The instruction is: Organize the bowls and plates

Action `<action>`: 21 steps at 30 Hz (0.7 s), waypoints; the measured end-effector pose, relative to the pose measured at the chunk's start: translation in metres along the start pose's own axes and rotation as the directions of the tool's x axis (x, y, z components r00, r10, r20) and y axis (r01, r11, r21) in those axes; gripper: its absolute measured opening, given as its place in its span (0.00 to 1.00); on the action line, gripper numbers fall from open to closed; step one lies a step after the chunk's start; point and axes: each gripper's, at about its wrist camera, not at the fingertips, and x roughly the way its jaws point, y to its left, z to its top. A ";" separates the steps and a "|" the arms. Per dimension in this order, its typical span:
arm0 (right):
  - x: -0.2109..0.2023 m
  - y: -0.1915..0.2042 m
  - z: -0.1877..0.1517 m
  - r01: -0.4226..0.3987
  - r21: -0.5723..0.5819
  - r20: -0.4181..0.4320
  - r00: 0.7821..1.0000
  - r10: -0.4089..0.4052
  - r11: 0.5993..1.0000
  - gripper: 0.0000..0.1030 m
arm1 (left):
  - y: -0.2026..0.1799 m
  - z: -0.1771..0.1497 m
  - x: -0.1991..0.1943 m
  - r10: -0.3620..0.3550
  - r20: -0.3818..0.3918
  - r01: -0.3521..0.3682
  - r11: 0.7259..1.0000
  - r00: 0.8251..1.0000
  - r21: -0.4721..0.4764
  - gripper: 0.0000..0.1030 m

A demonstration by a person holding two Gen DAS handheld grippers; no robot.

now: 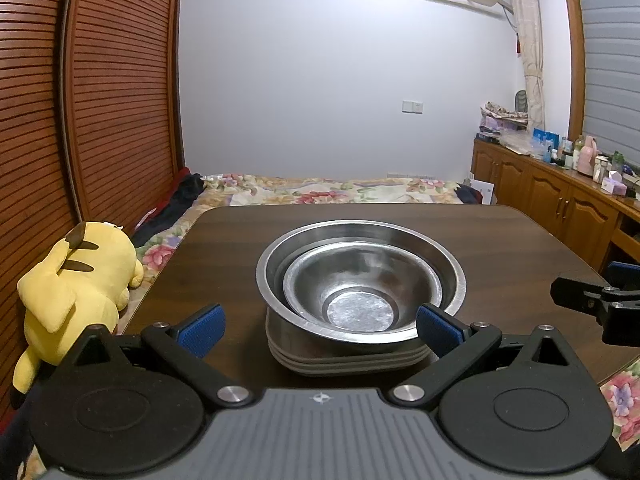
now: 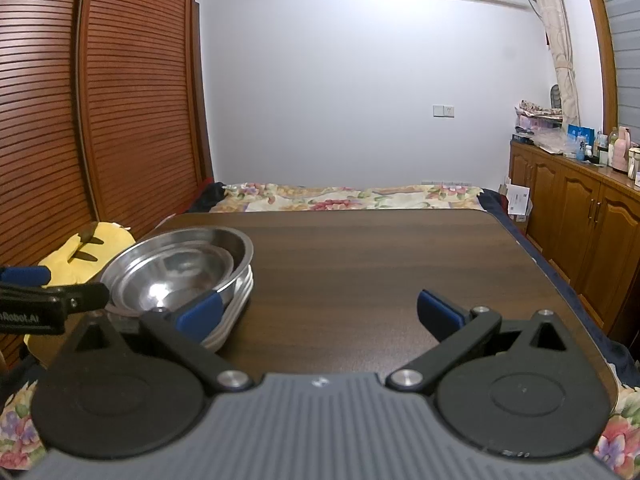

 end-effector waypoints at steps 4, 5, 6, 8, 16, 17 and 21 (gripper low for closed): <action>0.000 0.000 -0.001 -0.001 -0.001 -0.002 1.000 0.001 1.000 1.00 | 0.000 0.000 0.000 -0.001 0.001 0.001 1.000 1.000 -0.002 1.00; 0.000 0.000 -0.001 -0.001 -0.001 -0.002 1.000 0.001 1.000 1.00 | 0.001 0.000 0.000 0.000 0.001 0.000 1.000 1.000 -0.002 1.00; 0.000 0.000 -0.001 0.000 0.000 -0.002 1.000 0.000 1.000 1.00 | 0.001 0.000 -0.001 0.000 0.001 0.000 1.000 1.000 -0.002 1.00; 0.000 0.000 -0.001 0.000 0.002 -0.003 1.000 0.000 1.000 1.00 | 0.001 0.000 -0.001 0.000 0.001 0.000 1.000 1.000 -0.003 1.00; 0.000 0.000 -0.001 0.000 0.003 -0.003 1.000 0.000 1.000 1.00 | 0.001 0.000 -0.001 0.001 -0.001 -0.001 1.000 1.000 -0.002 1.00; 0.000 0.000 -0.001 0.000 0.004 -0.003 1.000 0.000 1.000 1.00 | 0.001 0.000 -0.001 0.001 -0.001 -0.001 1.000 1.000 -0.003 1.00; 0.000 0.000 0.000 0.000 0.004 -0.003 1.000 0.000 1.000 1.00 | 0.001 0.001 -0.001 0.000 0.000 0.000 1.000 1.000 -0.003 1.00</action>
